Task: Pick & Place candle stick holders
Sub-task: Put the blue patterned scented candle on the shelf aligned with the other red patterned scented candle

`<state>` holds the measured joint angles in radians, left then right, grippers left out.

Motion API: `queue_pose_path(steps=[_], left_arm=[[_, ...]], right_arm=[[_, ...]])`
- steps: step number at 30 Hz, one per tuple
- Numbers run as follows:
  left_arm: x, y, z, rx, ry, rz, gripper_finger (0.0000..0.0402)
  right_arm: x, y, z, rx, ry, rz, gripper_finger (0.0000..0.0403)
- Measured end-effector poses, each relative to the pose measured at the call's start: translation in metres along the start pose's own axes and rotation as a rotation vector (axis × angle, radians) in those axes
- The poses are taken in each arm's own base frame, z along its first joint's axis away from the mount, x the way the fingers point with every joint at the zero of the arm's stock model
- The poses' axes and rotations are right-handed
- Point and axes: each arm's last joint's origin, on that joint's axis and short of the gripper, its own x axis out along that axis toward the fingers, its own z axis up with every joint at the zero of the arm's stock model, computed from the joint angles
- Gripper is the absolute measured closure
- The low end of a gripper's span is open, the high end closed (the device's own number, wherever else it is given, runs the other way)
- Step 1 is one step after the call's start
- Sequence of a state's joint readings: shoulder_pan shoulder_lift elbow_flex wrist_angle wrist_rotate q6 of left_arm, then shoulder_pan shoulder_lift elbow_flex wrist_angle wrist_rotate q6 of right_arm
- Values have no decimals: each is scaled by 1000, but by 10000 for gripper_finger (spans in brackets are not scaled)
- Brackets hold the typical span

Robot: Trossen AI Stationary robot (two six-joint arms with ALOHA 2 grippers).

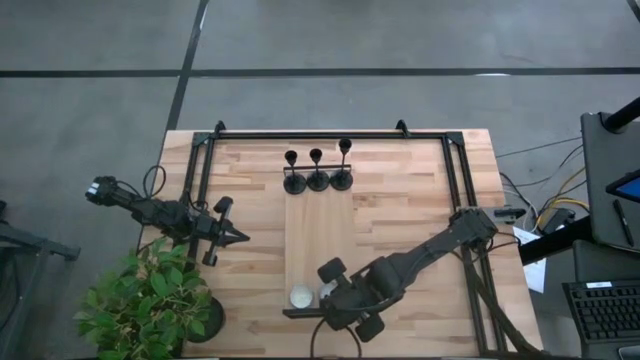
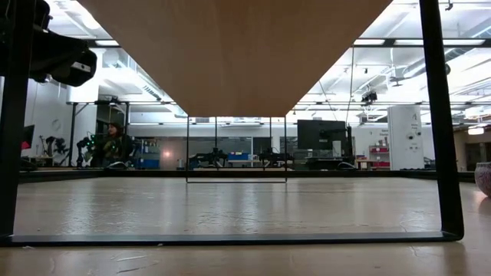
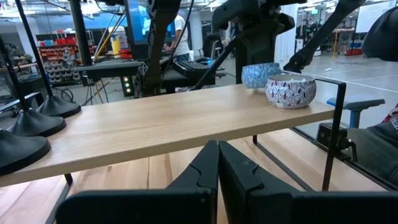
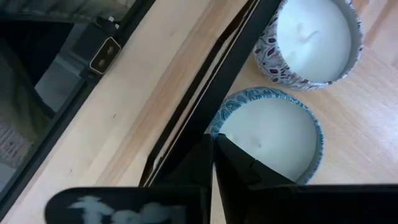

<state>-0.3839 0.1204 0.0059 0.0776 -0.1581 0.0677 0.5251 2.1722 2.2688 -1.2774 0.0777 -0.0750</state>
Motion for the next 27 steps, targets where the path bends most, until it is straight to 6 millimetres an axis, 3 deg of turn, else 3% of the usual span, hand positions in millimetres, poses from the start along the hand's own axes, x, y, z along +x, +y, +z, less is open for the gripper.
queue_pose_path(steps=[27], left_arm=[[0,0,-1,1,5,0,392]], right_arm=[[-1,-11,4,-12,-54,-13,394]])
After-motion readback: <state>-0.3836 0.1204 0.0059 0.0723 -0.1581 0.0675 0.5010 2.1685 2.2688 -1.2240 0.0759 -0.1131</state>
